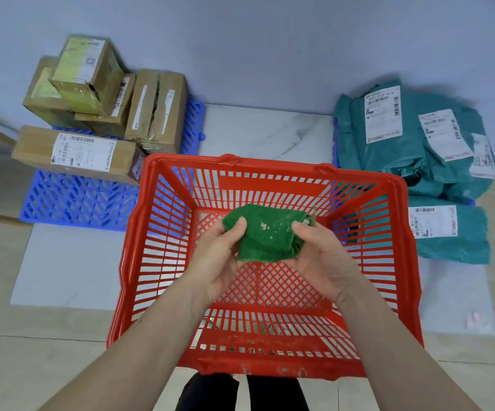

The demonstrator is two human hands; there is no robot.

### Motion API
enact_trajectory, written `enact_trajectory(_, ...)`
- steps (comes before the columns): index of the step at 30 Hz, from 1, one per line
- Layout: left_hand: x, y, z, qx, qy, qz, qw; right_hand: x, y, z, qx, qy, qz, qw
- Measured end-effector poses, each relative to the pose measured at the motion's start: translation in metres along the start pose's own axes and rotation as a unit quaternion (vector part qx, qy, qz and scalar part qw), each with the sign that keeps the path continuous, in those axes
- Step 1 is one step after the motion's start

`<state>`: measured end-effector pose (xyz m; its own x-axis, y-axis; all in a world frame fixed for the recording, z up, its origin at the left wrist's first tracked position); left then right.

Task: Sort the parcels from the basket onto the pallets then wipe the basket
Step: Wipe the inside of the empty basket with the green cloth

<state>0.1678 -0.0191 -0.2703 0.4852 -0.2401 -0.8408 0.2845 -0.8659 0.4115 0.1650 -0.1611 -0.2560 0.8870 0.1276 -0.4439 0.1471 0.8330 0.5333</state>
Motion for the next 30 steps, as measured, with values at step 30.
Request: enact_trajectory(30,-0.013,0.025,-0.002,0.120,0.031,0.012,0.992,-0.015,-0.040,-0.013,-0.124,0.059,-0.086,0.987)
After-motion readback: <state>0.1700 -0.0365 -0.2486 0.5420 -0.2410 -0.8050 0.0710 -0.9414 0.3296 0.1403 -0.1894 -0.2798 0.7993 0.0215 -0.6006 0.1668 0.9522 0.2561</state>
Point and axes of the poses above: each hand's wrist, its own x-axis towards the middle knuckle, its own y-axis out of the palm, z = x × y, the point moved 8 cm from there along x, towards the middle knuckle, and after that the axes turned 13 degrees about -y, right-handed, at the moved point
